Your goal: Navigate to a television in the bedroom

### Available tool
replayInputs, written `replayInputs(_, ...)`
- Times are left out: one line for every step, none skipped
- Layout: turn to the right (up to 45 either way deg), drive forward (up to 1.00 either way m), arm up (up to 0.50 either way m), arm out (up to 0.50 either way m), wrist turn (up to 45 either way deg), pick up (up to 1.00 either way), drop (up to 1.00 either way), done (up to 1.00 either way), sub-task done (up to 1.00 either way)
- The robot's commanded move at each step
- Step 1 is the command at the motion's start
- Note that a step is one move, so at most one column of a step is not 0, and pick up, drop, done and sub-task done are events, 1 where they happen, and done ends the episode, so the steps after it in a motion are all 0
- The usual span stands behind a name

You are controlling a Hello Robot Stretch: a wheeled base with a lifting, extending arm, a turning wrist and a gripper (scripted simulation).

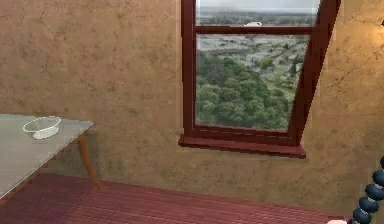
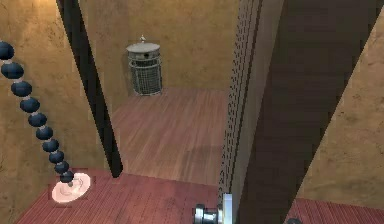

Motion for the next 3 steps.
replayInputs(-9.0,0.0,0.0,0.0,0.0,0.0,0.0,0.0,0.0)
replayInputs(0.0,0.15,0.0,0.0,0.0,0.0,0.0,0.0,0.0)
replayInputs(45.0,0.0,0.0,0.0,0.0,0.0,0.0,0.0,0.0)
